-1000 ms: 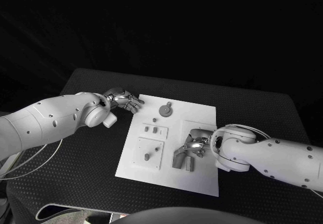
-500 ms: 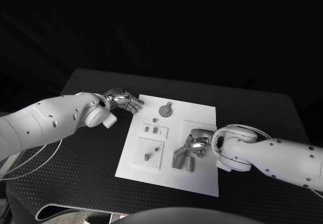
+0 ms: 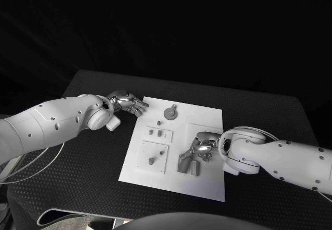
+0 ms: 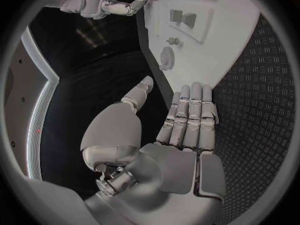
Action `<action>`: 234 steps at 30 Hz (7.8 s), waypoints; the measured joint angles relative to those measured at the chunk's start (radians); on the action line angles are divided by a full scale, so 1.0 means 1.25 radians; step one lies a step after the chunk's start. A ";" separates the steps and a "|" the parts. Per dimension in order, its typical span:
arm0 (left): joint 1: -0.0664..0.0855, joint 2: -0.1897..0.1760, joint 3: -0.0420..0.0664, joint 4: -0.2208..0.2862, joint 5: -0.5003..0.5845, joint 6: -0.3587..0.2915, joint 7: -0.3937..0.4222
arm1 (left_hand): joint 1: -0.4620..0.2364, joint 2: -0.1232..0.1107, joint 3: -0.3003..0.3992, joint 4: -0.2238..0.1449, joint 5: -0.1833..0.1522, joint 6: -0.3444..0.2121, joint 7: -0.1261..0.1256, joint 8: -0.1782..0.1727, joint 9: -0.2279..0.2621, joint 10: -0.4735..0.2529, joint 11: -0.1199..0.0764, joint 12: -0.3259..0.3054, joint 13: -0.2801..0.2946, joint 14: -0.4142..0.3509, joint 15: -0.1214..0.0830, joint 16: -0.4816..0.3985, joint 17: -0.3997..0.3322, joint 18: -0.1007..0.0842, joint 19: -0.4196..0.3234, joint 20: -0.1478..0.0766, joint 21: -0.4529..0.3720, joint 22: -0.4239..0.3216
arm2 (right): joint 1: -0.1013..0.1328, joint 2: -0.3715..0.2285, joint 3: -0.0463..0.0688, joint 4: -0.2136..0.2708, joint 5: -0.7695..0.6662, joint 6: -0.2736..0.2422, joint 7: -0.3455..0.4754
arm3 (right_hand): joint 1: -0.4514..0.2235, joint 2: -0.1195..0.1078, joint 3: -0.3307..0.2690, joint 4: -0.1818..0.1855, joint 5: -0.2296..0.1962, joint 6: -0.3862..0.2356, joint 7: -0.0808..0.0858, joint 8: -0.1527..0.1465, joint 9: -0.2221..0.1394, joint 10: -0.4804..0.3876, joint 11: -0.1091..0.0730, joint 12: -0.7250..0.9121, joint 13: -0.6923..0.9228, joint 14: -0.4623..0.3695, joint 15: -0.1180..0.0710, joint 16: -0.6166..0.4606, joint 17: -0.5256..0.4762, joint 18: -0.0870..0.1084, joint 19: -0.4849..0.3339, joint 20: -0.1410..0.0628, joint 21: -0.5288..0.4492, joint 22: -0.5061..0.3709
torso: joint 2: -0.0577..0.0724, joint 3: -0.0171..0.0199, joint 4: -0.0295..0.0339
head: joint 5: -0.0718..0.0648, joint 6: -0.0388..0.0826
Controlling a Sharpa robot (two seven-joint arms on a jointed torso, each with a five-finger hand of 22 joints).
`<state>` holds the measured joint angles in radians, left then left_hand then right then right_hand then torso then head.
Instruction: Assemble the parts on the task board
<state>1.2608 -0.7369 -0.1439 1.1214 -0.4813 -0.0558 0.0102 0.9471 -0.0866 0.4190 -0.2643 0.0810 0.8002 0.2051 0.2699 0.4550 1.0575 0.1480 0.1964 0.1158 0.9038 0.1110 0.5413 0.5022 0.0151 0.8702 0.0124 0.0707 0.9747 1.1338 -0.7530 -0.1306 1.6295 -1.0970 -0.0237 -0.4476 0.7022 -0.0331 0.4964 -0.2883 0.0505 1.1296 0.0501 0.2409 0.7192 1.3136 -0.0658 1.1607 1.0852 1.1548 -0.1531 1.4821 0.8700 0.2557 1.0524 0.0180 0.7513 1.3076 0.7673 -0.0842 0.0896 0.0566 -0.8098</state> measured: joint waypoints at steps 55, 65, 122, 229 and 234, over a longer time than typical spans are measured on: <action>0.000 -0.001 0.000 0.000 -0.007 0.010 -0.008 | -0.003 -0.003 0.000 0.000 -0.007 0.000 0.000 0.000 0.000 0.000 0.000 0.000 0.000 -0.003 0.003 0.000 0.003 0.000 0.000 0.000 0.000 0.001 | 0.016 -0.050 0.014 0.010 -0.090 -0.081 0.047 | -0.031 -0.132 0.061 0.080 0.006 -0.034 0.011 -0.021 -0.003 -0.030 0.013 -0.037 -0.024 -0.014 0.006 -0.010 -0.001 0.000 -0.003 0.008 -0.014 0.000 | 0.000 -0.0004 -0.0011 | 0.001 0.000; 0.000 -0.002 0.000 0.001 -0.007 0.011 -0.008 | -0.003 -0.003 0.000 0.000 -0.007 0.000 0.000 0.000 0.000 0.000 0.000 0.000 0.000 -0.003 0.003 -0.003 0.003 0.000 0.000 0.000 0.000 0.001 | 0.015 -0.060 0.012 0.014 -0.102 -0.167 0.220 | 0.127 -0.103 0.054 -0.001 0.006 -0.131 0.045 -0.071 -0.020 -0.074 0.055 -0.048 -0.028 -0.053 0.040 -0.024 -0.004 0.000 -0.041 0.023 -0.025 0.000 | 0.000 0.0000 -0.0010 | 0.000 0.002; 0.000 -0.008 -0.002 0.002 -0.008 0.018 -0.012 | -0.018 0.005 0.000 0.009 -0.007 0.000 0.000 0.000 -0.001 -0.003 0.003 0.000 0.000 -0.003 0.003 -0.006 0.009 0.000 0.000 0.000 0.000 0.001 | -0.039 -0.031 -0.008 -0.034 -0.272 -0.110 0.382 | 0.182 0.105 -0.022 0.024 0.003 -0.118 0.053 -0.074 -0.113 -0.104 0.064 -0.025 -0.045 -0.093 0.053 -0.007 0.002 0.000 -0.071 0.049 -0.021 0.000 | 0.000 -0.0003 0.0009 | -0.003 -0.005; 0.000 -0.010 -0.005 -0.002 -0.017 0.023 -0.021 | -0.021 0.008 0.001 0.013 -0.010 -0.003 -0.003 0.003 -0.001 -0.003 0.003 0.000 0.000 -0.003 0.003 -0.009 0.014 0.000 -0.003 0.003 0.003 -0.001 | -0.046 -0.041 -0.012 0.040 -0.544 -0.138 0.305 | 0.235 -0.132 -0.076 -0.001 0.000 -0.090 0.044 -0.006 -0.106 -0.189 0.054 0.054 -0.034 -0.163 0.050 0.049 0.013 0.000 -0.106 0.060 -0.006 0.000 | 0.000 -0.0005 0.0000 | -0.008 -0.002; 0.001 -0.010 -0.005 -0.002 -0.018 0.023 -0.022 | -0.021 0.008 0.001 0.013 -0.010 -0.003 -0.003 0.003 -0.001 -0.003 0.003 0.000 0.000 -0.003 0.003 -0.009 0.014 0.000 -0.003 0.003 0.003 -0.001 | -0.046 -0.040 -0.013 0.039 -0.560 -0.133 0.301 | 0.245 -0.131 -0.076 -0.001 0.000 -0.090 0.044 -0.006 -0.106 -0.189 0.054 0.054 -0.035 -0.164 0.050 0.049 0.012 0.000 -0.106 0.060 -0.006 0.000 | 0.000 -0.0003 0.0002 | -0.008 -0.003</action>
<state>1.2614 -0.7489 -0.1498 1.1194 -0.5037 -0.0268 -0.0171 0.9209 -0.0763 0.4198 -0.2484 0.0687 0.7966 0.2015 0.2739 0.4536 1.0540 0.1515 0.1964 0.1158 0.9003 0.1144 0.5297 0.5201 0.0152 0.8668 0.0161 0.0746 0.9728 1.0762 -0.8034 -0.1471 1.6787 -1.7967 -0.1905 -0.0718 1.0089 -0.1973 0.4017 -0.2896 0.0503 1.0173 0.1054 0.2329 0.5872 1.0779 0.0017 1.2276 1.0420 0.9503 -0.0910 1.5432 0.8852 0.2557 0.9204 0.0930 0.7436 1.3076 0.7675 -0.0846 0.0898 0.0470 -0.8133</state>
